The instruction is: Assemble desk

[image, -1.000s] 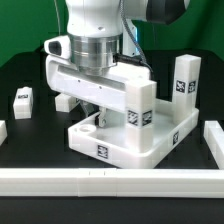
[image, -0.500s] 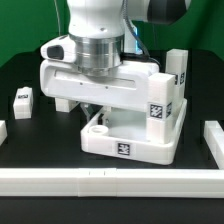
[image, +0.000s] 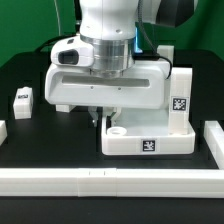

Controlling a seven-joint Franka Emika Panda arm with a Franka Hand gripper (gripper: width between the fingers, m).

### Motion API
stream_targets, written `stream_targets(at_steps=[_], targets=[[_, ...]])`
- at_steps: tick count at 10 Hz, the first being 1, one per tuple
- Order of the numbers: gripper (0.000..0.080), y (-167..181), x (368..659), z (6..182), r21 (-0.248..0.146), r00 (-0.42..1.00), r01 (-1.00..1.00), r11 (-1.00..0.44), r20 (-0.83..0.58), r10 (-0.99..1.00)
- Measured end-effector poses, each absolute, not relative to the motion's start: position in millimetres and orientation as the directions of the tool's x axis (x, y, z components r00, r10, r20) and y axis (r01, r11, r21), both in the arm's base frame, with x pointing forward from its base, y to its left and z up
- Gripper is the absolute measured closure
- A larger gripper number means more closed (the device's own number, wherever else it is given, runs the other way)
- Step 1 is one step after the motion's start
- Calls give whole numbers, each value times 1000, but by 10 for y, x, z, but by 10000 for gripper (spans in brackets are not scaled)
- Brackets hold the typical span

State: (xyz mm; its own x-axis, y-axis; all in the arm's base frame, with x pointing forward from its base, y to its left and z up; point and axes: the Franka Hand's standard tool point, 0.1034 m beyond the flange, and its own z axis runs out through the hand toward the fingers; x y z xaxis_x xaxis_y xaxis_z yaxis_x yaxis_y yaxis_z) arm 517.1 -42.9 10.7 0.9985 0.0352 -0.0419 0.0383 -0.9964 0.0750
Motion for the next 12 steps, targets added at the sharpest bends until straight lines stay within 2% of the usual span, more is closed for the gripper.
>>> stream_targets(at_steps=[5,7,12], targets=[[726,-313,5293,112,84,926,375,-923,-66,371],[726,-283,5338,126,95,898,440,-893,-73,434],[727,-311,5340,120,85,714,700,-709,-118,691]])
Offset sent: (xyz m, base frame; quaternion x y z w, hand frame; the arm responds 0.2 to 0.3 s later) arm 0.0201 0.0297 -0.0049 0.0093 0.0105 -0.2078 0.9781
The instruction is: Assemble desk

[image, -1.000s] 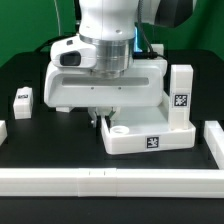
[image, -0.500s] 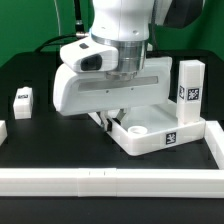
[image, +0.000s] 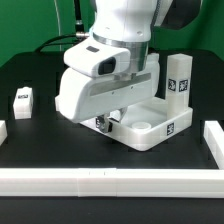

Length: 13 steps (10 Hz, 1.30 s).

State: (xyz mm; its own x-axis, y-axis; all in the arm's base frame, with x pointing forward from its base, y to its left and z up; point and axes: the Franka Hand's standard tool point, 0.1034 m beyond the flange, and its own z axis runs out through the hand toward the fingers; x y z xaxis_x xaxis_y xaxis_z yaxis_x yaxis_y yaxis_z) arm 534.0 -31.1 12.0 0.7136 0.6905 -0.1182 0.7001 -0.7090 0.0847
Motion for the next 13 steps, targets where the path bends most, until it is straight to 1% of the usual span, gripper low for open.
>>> stream_targets(at_steps=[2,4,8,9,10,11,13], targets=[[727,-146,5420,112,81,600,800,-595,-133,789],[727,-15,5519,141,74,449,894,-443,-147,882],[730,-73,5529,143,47,231,973,-226,-181,956],[730,-22,5536,136,38,183,983,-179,-187,965],[733,98,5598,144,16,114,993,-113,-200,973],[736,215,5709,169,12,80,997,-79,-202,976],[736,329,5892,198,-2,40,999,-42,-206,978]])
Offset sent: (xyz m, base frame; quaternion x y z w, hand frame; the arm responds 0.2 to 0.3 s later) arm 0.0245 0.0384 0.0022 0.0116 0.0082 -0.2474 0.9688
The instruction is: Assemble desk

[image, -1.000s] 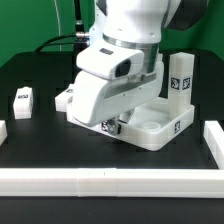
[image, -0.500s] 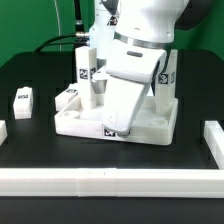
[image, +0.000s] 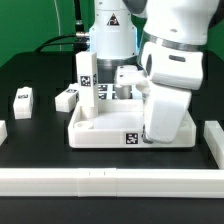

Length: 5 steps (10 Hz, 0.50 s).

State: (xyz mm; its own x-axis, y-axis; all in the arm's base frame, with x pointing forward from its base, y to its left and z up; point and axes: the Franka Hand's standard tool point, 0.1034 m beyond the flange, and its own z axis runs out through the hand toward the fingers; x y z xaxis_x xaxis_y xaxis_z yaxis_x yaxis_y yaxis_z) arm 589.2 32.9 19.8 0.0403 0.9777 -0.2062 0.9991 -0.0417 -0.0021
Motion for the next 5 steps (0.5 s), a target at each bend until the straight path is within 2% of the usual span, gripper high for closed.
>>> stream_targets(at_steps=[1,5], targets=[[736,325,5980,198,1,8,1000,-8,-200,980],[736,304,5966,182,-3,27,1000,-28,-203,979]])
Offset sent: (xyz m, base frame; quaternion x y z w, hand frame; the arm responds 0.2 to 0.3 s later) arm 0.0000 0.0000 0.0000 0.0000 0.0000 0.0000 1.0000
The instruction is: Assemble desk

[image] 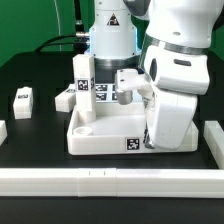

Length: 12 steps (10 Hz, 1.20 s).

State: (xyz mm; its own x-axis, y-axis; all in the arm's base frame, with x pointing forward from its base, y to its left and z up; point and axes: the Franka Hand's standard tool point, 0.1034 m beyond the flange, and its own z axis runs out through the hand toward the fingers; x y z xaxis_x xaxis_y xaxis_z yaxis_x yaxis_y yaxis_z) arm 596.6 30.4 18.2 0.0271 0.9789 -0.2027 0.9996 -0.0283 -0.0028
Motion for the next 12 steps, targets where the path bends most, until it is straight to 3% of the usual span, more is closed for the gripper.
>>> stream_targets(at_steps=[5,11,12], targets=[[736,411,6495,294,18,19,1000,-16,-214,977],[736,435,6688,434,50,44,998,-34,-213,976],[501,429,6696,449,53,47,998,-36,-213,976]])
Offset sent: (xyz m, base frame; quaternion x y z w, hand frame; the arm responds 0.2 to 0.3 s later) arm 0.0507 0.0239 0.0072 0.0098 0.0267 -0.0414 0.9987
